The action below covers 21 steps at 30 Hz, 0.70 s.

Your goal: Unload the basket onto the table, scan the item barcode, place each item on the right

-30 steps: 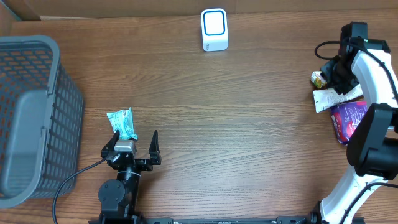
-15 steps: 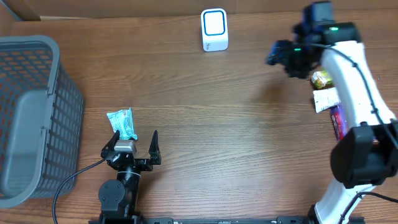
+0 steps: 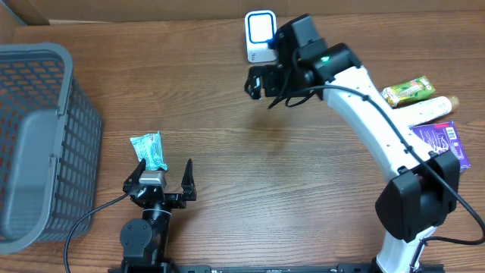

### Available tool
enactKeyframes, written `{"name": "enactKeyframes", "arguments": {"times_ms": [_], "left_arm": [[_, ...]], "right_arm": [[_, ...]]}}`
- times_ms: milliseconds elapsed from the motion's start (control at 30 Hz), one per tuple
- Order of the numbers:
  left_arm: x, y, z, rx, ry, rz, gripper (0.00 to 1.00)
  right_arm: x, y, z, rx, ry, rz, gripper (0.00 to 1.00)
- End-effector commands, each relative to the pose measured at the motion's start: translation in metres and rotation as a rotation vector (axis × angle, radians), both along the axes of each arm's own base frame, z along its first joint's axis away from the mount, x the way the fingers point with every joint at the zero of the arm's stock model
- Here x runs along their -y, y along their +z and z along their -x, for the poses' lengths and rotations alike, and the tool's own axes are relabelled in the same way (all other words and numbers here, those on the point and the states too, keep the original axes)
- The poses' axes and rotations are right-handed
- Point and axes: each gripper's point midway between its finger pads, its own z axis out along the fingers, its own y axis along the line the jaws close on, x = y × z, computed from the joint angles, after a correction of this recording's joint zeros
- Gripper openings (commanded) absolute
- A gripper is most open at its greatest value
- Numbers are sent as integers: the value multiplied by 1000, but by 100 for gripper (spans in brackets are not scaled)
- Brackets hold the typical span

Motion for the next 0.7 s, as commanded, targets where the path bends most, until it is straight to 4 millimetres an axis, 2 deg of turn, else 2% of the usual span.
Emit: {"name": "enactKeyframes", "arguments": {"times_ms": [0,200,667], "left_arm": [[-3,-1,0,4,15,17,99],[-3,-1,0,4,15,17,99],[-3,-1,0,4,15,17,99]], "right_arm": [[-1,8,2,47,7,44,100],[-5,7,7,39,20,48,100],[-7,8,5,50,20,42,100]]}}
